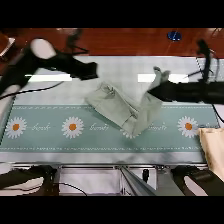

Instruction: Fold the shirts.

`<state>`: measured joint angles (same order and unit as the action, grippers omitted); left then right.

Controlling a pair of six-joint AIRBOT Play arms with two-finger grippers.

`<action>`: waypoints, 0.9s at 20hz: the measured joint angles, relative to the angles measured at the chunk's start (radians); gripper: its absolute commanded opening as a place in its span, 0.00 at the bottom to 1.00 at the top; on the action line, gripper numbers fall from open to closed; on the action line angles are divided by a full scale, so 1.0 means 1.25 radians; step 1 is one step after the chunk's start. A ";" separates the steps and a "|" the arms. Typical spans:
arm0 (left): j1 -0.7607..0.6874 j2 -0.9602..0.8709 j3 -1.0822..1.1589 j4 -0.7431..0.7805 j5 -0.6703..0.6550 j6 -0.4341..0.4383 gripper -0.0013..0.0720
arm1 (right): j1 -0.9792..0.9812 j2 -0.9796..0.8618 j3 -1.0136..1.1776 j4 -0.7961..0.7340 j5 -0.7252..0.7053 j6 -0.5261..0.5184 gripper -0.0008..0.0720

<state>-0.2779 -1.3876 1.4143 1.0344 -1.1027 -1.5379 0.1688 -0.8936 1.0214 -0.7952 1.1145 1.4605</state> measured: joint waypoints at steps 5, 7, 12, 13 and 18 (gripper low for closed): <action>0.176 0.329 -0.279 0.086 0.063 -0.030 0.04 | 0.140 -0.316 0.215 0.005 -0.068 -0.005 0.04; 0.199 0.447 -0.404 0.090 0.083 -0.033 0.04 | 0.173 -0.439 0.297 0.009 -0.084 -0.001 0.03; 0.200 0.623 -0.658 0.005 0.146 -0.039 0.04 | 0.213 -0.650 0.439 0.036 -0.099 0.009 0.04; 0.197 0.638 -0.698 -0.017 0.163 -0.039 0.04 | 0.219 -0.679 0.457 0.043 -0.100 0.014 0.05; 0.174 0.660 -0.803 -0.072 0.240 -0.040 0.04 | 0.240 -0.749 0.495 0.094 -0.083 0.009 0.58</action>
<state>-0.0608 -0.5621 0.4107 0.9443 -0.8028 -1.5879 0.4686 -1.8301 1.6405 -0.6777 1.0103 1.4723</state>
